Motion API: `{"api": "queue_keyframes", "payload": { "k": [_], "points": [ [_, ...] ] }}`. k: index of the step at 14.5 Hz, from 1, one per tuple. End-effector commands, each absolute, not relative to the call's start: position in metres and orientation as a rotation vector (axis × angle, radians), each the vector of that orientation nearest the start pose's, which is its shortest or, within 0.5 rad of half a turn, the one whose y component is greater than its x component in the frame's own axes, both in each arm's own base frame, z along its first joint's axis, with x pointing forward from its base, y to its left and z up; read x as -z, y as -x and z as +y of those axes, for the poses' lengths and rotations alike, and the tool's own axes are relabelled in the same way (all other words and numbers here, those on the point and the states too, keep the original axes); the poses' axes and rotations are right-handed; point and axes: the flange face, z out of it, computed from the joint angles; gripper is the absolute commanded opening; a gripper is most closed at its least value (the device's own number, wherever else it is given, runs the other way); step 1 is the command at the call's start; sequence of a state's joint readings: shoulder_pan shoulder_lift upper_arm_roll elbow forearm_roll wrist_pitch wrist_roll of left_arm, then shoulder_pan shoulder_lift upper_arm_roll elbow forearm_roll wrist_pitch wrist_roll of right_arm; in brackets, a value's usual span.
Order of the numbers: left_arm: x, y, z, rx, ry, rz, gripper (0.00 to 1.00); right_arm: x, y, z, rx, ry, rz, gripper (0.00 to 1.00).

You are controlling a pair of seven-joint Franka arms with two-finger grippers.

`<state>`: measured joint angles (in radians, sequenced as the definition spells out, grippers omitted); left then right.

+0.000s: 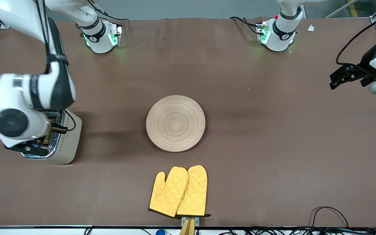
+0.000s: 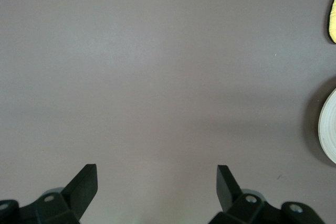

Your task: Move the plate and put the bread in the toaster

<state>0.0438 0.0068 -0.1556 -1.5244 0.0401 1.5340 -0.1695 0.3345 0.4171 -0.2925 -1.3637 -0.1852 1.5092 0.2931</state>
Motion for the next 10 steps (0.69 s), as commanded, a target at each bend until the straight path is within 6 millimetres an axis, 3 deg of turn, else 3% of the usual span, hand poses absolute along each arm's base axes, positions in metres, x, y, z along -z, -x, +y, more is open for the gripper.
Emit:
{"api": "queue_keyframes", "payload": {
  "k": [1,3,5,7,10],
  "points": [
    [-0.644,-0.552,-0.058,0.033,3.099,-0.060,1.00,-0.579,-0.618,0.021,-0.177,3.322,0.314,1.00],
    [-0.646,-0.551,-0.058,0.038,3.099,-0.060,1.00,-0.633,-0.592,-0.009,-0.058,3.272,0.282,1.00],
    [-0.647,-0.550,-0.058,0.040,3.099,-0.058,1.00,-0.664,-0.566,-0.049,-0.043,3.159,0.226,1.00],
    [-0.648,-0.548,-0.068,0.045,3.092,-0.037,1.00,-0.664,-0.555,-0.083,-0.036,3.115,0.129,1.00],
    [-0.647,-0.548,-0.075,0.044,3.086,-0.016,1.00,-0.649,-0.548,-0.103,-0.024,3.101,0.017,1.00]
  ]
}}
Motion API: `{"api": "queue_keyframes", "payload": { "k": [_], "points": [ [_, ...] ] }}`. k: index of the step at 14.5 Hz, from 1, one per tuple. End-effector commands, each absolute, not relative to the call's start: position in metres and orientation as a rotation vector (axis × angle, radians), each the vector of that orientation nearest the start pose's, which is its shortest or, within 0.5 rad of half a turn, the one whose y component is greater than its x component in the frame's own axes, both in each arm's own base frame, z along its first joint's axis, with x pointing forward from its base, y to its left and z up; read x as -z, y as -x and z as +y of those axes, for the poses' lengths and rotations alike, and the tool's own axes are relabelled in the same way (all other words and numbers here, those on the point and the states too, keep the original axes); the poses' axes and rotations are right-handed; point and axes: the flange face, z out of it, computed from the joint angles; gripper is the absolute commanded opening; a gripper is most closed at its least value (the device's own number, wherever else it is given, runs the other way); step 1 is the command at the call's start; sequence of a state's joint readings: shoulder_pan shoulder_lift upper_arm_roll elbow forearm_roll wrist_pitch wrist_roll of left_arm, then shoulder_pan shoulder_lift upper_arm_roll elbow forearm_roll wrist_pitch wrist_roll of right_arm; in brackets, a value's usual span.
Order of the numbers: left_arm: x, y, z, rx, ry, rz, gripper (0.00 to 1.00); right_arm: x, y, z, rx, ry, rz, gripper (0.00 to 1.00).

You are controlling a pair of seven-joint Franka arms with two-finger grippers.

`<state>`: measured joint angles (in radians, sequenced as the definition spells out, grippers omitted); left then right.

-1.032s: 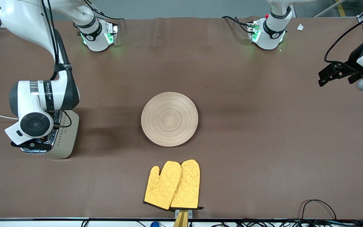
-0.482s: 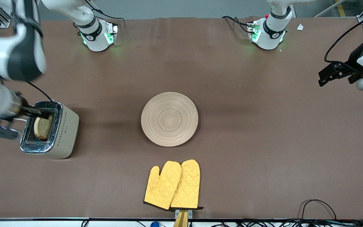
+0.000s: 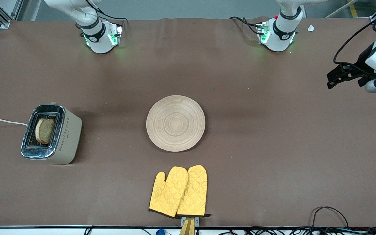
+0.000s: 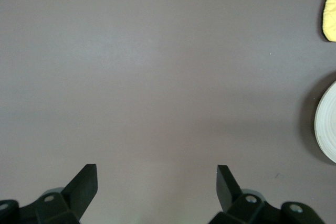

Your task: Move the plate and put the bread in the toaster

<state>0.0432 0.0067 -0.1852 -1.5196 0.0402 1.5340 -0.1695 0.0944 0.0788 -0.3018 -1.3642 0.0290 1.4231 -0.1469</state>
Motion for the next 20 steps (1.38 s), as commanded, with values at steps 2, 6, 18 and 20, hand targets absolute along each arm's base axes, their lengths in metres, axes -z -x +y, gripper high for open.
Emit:
{"api": "queue_keyframes", "payload": {
  "k": [2,6,18,20],
  "points": [
    [-0.648,-0.548,-0.075,0.043,3.091,-0.006,1.00,-0.649,-0.548,-0.101,-0.029,3.101,0.014,1.00],
    [-0.647,-0.547,-0.076,0.030,3.097,-0.001,1.00,-0.649,-0.550,-0.091,-0.032,3.102,-0.007,1.00],
    [-0.655,-0.550,-0.070,0.042,3.105,-0.021,1.00,-0.665,-0.541,-0.087,-0.025,3.111,0.019,1.00],
    [-0.653,-0.548,-0.070,0.013,3.119,-0.010,1.00,-0.665,-0.542,-0.082,-0.027,3.111,0.007,1.00]
  ]
}}
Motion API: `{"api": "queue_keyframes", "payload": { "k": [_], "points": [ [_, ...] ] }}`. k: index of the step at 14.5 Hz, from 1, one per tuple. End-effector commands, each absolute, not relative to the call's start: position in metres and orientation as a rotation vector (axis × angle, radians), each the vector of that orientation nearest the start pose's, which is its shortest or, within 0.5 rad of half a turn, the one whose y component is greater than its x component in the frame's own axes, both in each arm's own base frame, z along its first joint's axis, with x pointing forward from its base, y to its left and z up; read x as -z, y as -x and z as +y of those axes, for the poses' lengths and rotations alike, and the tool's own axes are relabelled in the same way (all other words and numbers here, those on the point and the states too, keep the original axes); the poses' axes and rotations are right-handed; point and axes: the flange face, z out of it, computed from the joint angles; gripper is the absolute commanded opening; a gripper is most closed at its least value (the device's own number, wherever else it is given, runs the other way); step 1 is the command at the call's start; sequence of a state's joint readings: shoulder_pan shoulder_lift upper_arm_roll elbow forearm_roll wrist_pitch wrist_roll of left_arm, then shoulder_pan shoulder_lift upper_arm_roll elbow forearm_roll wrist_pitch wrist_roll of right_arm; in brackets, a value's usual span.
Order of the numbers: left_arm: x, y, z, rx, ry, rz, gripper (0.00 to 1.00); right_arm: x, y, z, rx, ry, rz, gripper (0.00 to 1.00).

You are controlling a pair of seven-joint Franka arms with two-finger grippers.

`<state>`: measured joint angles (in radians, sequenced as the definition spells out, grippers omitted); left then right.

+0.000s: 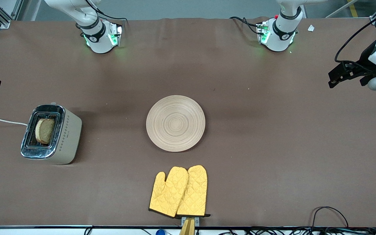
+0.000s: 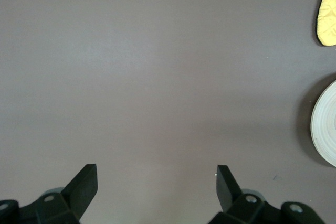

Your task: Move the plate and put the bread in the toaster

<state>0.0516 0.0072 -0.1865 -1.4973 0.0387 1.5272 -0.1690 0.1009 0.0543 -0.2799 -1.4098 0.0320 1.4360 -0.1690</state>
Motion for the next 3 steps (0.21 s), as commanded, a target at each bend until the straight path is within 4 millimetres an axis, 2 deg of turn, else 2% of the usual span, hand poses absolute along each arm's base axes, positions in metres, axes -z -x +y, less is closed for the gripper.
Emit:
{"api": "queue_keyframes", "payload": {
  "k": [1,3],
  "points": [
    [-0.6524,-0.5470,-0.0718,0.000,3.131,-0.007,1.00,-0.6654,-0.5424,-0.0780,-0.027,3.111,-0.005,1.00],
    [-0.6502,-0.5475,-0.0717,-0.007,3.130,-0.004,1.00,-0.6654,-0.5423,-0.0787,-0.027,3.111,-0.002,1.00]
  ]
}}
